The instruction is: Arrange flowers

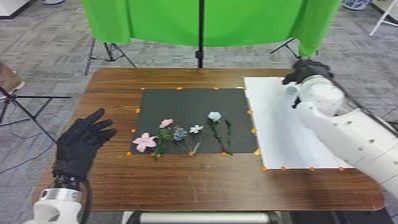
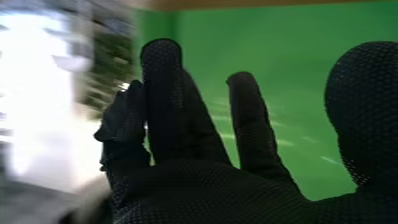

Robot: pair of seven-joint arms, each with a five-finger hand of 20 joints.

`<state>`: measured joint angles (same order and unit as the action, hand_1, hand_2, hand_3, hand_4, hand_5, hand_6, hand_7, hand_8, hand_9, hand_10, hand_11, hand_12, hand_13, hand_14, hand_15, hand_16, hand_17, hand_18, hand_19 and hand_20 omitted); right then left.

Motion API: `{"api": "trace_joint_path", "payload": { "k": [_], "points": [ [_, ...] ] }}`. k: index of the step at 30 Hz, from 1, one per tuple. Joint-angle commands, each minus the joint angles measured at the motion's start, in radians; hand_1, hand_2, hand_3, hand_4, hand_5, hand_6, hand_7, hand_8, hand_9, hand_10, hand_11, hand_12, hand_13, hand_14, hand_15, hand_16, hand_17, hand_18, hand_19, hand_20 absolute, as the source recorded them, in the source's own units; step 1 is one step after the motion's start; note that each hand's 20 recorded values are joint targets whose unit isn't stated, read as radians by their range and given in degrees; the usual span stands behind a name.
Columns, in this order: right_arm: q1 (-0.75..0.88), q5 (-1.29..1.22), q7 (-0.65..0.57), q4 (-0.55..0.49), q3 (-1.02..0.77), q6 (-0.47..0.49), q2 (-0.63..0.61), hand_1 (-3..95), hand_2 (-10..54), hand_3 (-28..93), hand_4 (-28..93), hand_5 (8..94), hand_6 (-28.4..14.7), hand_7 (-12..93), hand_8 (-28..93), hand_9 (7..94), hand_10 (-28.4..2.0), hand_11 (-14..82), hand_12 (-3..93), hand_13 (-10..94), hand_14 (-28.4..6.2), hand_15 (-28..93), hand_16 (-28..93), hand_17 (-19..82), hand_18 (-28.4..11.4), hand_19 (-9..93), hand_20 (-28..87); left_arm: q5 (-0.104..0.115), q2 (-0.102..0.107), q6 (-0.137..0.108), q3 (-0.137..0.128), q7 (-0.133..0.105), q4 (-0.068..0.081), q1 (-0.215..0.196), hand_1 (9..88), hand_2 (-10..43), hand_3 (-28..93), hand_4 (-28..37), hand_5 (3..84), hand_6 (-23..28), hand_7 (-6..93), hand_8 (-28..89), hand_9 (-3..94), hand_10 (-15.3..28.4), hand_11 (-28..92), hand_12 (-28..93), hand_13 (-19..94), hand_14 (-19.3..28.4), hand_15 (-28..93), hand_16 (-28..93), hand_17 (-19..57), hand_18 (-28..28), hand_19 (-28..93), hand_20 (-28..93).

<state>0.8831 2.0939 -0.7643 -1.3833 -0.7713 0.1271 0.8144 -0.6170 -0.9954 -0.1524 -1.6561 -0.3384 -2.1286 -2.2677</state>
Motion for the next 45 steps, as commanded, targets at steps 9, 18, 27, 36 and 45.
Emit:
{"api": "trace_joint_path", "payload": {
  "k": [9,18,27,36,45],
  "points": [
    [0.058,0.027,-0.046,0.06,-0.049,0.148,0.026,24.5,-9.5,81,-28,24.4,2.5,12,-11,36.6,-21.8,8.4,13.4,41,-16.6,75,4,16,-23.1,87,52,-0.001,-0.004,0.003,0.011,-0.001,0.014,0.023,22.5,8.6,73,-24.8,40.6,11.7,12.4,-7,36.6,22.2,35,17,28,27.7,69,-9,-2.6,26.4,55,48],
    [0.04,0.011,-0.056,0.06,-0.008,0.102,0.032,24.7,-9.5,80,-28,12.4,-0.8,7,-7,32.9,-23.7,7.8,13.8,42,-16.0,76,3,17,-23.1,88,52,-0.002,-0.008,0.0,0.01,0.0,0.014,0.022,22.5,8.6,73,-24.7,40.6,11.7,12.5,-7,36.6,22.3,36,17,28,27.7,69,-9,-2.6,26.4,55,48],
    [0.054,0.108,0.062,0.055,0.001,0.168,0.036,26.9,-9.5,82,-28,16.4,6.4,15,-11,35.4,-21.1,9.7,13.4,44,-14.6,76,3,17,-24.8,87,53,-0.019,-0.027,0.022,0.009,0.029,0.023,0.051,22.5,8.6,73,-24.6,40.7,11.8,12.6,-7,36.7,22.2,36,17,28,27.7,69,-9,-2.7,26.3,55,48],
    [0.062,0.106,0.081,0.061,-0.013,0.213,0.041,31.6,-9.5,81,-28,30.1,8.6,20,-16,43.9,-16.5,11.8,12.5,50,-12.6,72,5,19,-27.0,86,53,0.017,0.021,0.0,0.035,-0.005,0.027,0.06,22.6,8.7,73,-24.6,40.7,11.9,12.5,-7,36.8,22.3,36,17,28,27.7,69,-9,-2.7,26.4,55,48],
    [0.065,0.169,0.152,0.077,0.096,-0.103,0.007,53.4,-9.5,65,-28,72.1,6.5,18,-6,80.3,-5.0,8.0,22.4,77,-2.3,57,19,31,-22.5,91,46,0.036,0.039,-0.02,0.042,-0.03,0.022,0.043,22.6,8.8,73,-24.7,40.7,11.8,12.5,-7,36.7,22.3,36,17,28,27.7,69,-9,-2.7,26.3,55,48]
  ]
}}
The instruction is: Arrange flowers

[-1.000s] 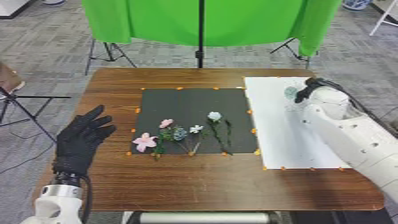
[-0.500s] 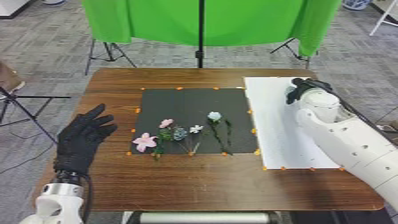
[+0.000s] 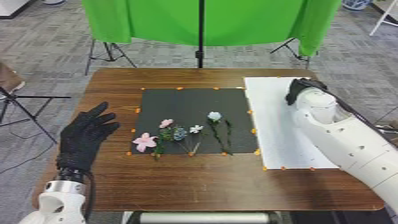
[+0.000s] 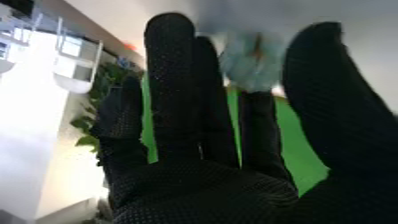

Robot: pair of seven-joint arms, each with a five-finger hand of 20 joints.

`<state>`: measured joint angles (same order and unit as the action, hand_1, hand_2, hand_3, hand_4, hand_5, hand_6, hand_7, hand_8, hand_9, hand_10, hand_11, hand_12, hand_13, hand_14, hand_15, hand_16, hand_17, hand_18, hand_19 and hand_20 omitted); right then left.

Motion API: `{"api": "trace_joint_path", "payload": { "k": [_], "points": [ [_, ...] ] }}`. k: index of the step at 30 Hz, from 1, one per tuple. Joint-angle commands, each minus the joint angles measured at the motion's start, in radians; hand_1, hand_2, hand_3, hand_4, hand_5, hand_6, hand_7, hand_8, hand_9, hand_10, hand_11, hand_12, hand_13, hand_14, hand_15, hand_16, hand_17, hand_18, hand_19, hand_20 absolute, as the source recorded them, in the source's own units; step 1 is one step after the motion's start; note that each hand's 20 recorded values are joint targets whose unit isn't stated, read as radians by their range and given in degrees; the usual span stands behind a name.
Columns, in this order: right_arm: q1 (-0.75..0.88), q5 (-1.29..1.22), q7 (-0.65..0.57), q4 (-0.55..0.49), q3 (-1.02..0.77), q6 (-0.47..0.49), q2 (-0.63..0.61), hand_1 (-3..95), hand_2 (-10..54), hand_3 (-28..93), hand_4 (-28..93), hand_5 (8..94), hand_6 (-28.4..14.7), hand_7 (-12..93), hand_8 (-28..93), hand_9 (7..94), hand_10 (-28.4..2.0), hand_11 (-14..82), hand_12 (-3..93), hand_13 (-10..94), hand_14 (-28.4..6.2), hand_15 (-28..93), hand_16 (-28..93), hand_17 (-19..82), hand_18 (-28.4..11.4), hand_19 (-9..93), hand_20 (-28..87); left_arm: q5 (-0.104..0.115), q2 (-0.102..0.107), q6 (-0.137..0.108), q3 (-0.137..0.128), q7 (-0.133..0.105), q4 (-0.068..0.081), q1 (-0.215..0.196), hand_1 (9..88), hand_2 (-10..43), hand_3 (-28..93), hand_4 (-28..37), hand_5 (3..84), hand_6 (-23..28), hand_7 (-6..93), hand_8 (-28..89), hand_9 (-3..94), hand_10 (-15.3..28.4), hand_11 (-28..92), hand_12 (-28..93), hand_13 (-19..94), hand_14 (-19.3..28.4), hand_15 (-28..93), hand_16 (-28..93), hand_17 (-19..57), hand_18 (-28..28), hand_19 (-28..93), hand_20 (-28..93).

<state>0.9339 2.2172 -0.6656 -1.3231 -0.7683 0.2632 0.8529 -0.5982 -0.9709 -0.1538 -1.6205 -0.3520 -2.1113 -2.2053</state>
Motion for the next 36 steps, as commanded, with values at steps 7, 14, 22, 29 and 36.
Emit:
{"api": "trace_joint_path", "payload": {
  "k": [7,14,22,29,36],
  "points": [
    [0.021,0.071,0.112,0.001,0.096,-0.32,-0.017,67.7,-9.5,50,-28,86.9,4.8,16,0,93.7,-3.6,13.1,29.7,85,0.8,58,21,38,-18.2,93,45,0.039,0.036,-0.041,0.012,-0.045,-0.005,-0.042,22.4,8.8,73,-24.8,40.7,11.8,12.6,-7,36.7,22.3,36,17,28,27.7,69,-9,-2.7,26.3,55,48],
    [0.04,-0.029,0.077,-0.191,0.082,-0.432,-0.071,66.3,-9.5,55,-28,88.6,3.2,16,1,93.7,-3.7,16.3,30.1,87,1.3,57,22,39,-18.3,93,46,0.064,0.064,-0.068,0.003,-0.087,-0.02,-0.084,22.4,8.8,73,-24.8,40.7,11.8,12.6,-7,36.7,22.3,36,17,28,27.6,69,-9,-2.7,26.3,55,48],
    [0.26,-0.007,0.126,-0.484,-0.055,-0.407,-0.128,63.2,-9.5,62,-28,89.7,1.4,15,3,93.7,-4.6,17.9,30.0,87,0.7,57,23,39,-19.8,93,47,0.013,0.0,-0.032,-0.028,-0.024,-0.02,-0.079,22.4,8.8,73,-24.8,40.7,11.9,12.6,-7,36.7,22.3,36,17,28,27.7,69,-9,-2.7,26.3,55,48],
    [0.428,-0.006,0.189,-0.621,-0.064,-0.471,-0.152,62.4,-9.5,63,-28,89.6,1.3,15,3,93.7,-4.6,18.2,30.0,87,0.1,58,23,39,-20.1,93,47,-0.019,-0.044,-0.003,-0.039,0.019,-0.016,-0.075,22.4,8.8,73,-24.9,40.7,11.9,12.5,-7,36.6,22.2,36,17,28,27.7,69,-9,-2.6,26.3,55,48],
    [0.389,0.005,0.153,-0.569,0.034,-0.511,-0.11,61.6,-9.5,64,-28,89.0,1.5,15,3,93.7,-4.8,17.1,30.5,86,0.0,58,23,39,-20.0,93,47,-0.033,-0.061,0.011,-0.044,0.031,-0.011,-0.069,22.4,8.8,73,-24.9,40.7,11.9,12.5,-7,36.7,22.3,36,17,28,27.7,69,-9,-2.7,26.3,55,48]
  ]
}}
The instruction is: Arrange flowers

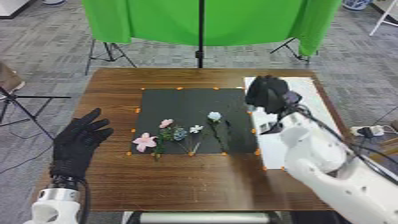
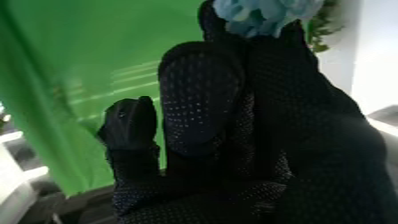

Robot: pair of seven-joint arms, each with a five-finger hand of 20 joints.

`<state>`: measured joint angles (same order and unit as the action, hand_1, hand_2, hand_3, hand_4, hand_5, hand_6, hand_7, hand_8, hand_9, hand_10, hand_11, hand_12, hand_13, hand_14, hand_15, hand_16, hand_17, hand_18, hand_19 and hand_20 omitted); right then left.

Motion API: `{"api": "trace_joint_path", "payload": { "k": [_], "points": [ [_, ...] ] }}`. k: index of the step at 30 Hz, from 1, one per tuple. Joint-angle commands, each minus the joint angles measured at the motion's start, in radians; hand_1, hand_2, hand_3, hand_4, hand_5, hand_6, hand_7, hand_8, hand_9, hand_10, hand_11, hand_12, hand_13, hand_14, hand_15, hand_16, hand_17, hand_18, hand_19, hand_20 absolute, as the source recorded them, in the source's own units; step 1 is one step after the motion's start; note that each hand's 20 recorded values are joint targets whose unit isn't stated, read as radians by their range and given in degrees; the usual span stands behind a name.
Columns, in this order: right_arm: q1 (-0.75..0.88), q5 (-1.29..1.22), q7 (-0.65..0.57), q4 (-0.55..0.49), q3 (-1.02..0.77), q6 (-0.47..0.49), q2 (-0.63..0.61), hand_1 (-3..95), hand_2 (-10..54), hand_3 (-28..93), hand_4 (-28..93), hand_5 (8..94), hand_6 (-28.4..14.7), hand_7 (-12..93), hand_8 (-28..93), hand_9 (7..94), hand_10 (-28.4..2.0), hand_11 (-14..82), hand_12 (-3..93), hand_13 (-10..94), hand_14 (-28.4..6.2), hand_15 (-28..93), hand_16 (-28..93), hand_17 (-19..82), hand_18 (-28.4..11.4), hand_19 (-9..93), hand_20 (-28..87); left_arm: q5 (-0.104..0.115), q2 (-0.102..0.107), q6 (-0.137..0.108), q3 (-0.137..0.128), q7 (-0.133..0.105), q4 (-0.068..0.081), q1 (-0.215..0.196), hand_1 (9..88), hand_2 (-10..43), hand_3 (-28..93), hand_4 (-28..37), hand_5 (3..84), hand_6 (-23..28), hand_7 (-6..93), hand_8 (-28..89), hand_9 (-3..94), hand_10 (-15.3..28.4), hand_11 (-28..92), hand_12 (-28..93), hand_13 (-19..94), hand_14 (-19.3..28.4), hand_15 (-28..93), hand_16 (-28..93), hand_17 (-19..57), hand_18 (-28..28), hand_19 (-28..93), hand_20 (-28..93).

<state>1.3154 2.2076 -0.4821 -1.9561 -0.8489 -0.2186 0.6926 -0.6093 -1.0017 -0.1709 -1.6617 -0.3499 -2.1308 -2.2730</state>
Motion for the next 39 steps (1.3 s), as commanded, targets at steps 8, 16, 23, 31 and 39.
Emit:
{"api": "trace_joint_path", "payload": {
  "k": [8,16,23,31,39],
  "points": [
    [0.009,0.056,-0.031,0.067,0.134,-0.046,0.061,55.5,-9.5,67,-28,82.9,2.8,15,0,93.6,-5.1,13.2,32.1,83,-0.4,59,21,37,-20.1,93,46,-0.029,-0.04,0.035,-0.006,0.042,0.011,0.001,22.4,8.8,73,-24.7,40.8,11.9,12.6,-7,36.7,22.3,36,17,28,27.7,69,-9,-2.7,26.3,55,48],
    [0.032,0.298,-0.045,0.037,0.103,-0.031,0.028,33.0,-9.5,73,-28,59.8,1.7,12,-12,81.6,-10.6,32.8,19.0,73,-6.4,72,19,31,-24.3,93,53,-0.046,-0.066,0.049,-0.017,0.049,0.011,-0.004,22.5,8.7,73,-24.7,40.9,11.9,12.7,-7,36.7,22.2,36,16,28,27.7,69,-9,-2.7,26.4,55,48],
    [0.09,0.224,-0.001,-0.027,-0.019,0.008,0.038,26.9,-9.5,71,-28,57.5,0.5,11,-11,75.3,-12.9,43.7,20.2,67,-10.4,82,20,30,-25.3,93,57,-0.044,-0.061,0.041,-0.01,0.039,0.007,-0.01,22.5,8.7,73,-24.8,40.9,11.9,12.6,-7,36.7,22.2,36,16,28,27.7,69,-9,-2.7,26.4,55,48],
    [0.409,-0.457,0.086,-0.203,-0.462,0.083,0.254,14.3,4.6,74,-28,54.2,-0.1,12,-12,60.5,-19.2,21.1,14.0,51,-18.6,58,8,14,-24.6,72,43,-0.041,-0.041,-0.001,0.078,-0.042,0.031,0.015,21.9,8.6,74,-26.4,38.0,7.8,9.8,-7,34.2,19.5,27,15,26,26.5,60,-9,-3.9,26.4,50,42],
    [0.554,-1.087,0.109,-0.177,-0.758,0.385,0.508,14.7,7.6,75,-28,48.4,1.4,10,-11,51.9,-18.8,12.9,13.2,42,-21.5,38,10,6,-24.6,58,34,-0.055,-0.055,0.039,0.039,-0.051,0.043,0.017,20.6,7.7,74,-27.8,37.4,6.5,7.4,-7,34.5,18.3,24,14,26,25.9,56,-6,-5.1,25.8,48,38]
  ]
}}
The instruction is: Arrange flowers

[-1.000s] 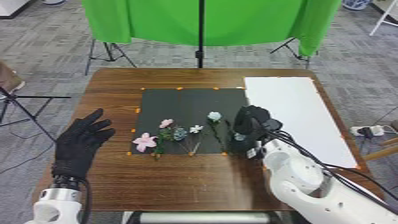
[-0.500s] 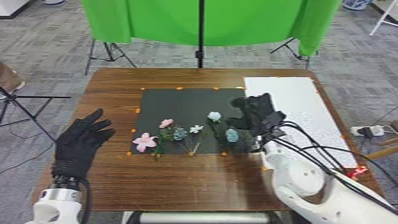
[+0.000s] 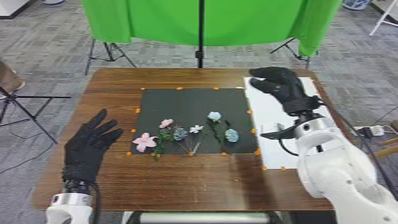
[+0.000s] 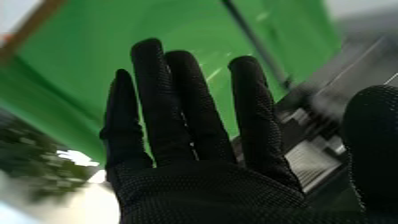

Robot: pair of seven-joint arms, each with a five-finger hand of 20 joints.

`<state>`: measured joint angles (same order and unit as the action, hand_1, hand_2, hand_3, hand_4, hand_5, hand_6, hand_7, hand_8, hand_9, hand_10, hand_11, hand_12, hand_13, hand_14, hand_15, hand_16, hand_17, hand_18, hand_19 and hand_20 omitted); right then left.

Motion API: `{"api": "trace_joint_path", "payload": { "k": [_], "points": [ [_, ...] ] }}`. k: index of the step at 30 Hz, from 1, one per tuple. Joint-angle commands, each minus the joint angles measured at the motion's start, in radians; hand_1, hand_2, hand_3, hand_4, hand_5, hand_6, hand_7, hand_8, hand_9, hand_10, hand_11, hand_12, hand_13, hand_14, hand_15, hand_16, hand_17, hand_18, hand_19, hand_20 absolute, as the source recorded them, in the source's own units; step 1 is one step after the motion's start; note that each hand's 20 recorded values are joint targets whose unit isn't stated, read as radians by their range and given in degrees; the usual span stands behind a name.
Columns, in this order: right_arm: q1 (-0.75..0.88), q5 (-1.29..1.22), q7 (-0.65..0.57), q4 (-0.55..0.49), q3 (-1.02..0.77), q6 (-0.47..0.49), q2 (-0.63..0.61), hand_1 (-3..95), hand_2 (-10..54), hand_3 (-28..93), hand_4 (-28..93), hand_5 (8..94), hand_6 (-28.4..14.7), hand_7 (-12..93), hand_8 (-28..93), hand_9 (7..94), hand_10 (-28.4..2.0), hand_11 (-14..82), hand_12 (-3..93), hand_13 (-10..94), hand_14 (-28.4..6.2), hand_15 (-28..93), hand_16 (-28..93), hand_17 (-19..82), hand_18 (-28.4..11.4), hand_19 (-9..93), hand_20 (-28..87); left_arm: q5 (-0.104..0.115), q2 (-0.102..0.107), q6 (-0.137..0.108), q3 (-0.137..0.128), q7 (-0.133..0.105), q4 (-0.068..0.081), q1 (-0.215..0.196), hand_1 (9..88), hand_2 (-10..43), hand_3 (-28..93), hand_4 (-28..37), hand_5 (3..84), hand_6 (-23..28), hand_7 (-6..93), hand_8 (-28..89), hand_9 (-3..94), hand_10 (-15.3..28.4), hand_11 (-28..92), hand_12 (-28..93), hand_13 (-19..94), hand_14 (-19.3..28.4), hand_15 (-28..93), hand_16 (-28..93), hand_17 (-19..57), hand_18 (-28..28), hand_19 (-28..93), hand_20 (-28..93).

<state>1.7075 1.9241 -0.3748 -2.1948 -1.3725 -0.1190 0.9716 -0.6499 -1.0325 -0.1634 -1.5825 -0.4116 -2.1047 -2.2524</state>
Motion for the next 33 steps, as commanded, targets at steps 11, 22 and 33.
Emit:
{"api": "trace_joint_path", "payload": {
  "k": [11,22,33],
  "points": [
    [0.304,-0.859,0.059,0.082,-0.299,0.25,0.279,13.3,8.3,74,-28,41.7,3.6,9,-11,47.9,-16.4,9.2,12.7,38,-21.9,27,14,4,-24.0,50,27,-0.086,-0.033,0.008,-0.046,0.086,0.051,0.013,20.7,7.9,73,-28.2,37.2,7.5,7.4,-6,33.3,18.5,23,15,25,25.3,53,-4,-3.5,28.3,46,32],
    [0.31,-0.867,0.078,0.091,-0.288,0.215,0.293,12.6,8.0,74,-28,41.4,3.8,9,-11,44.8,-16.2,7.2,13.5,38,-21.2,28,17,4,-24.4,51,27,-0.102,-0.067,0.061,-0.046,0.11,0.059,0.057,20.3,7.9,73,-28.3,37.1,8.0,7.2,-6,34.8,19.3,25,16,26,26.3,56,-3,-3.9,28.4,49,34],
    [0.306,-0.858,0.074,0.094,-0.29,0.228,0.305,12.5,7.9,75,-28,42.0,3.6,10,-11,45.4,-16.6,8.1,13.8,38,-21.0,30,16,4,-24.4,51,28,-0.137,-0.121,0.093,-0.054,0.166,0.057,0.086,20.3,8.0,73,-28.3,36.7,8.1,7.5,-6,35.0,19.6,26,16,26,26.7,57,-5,-3.8,28.4,51,35]
  ]
}}
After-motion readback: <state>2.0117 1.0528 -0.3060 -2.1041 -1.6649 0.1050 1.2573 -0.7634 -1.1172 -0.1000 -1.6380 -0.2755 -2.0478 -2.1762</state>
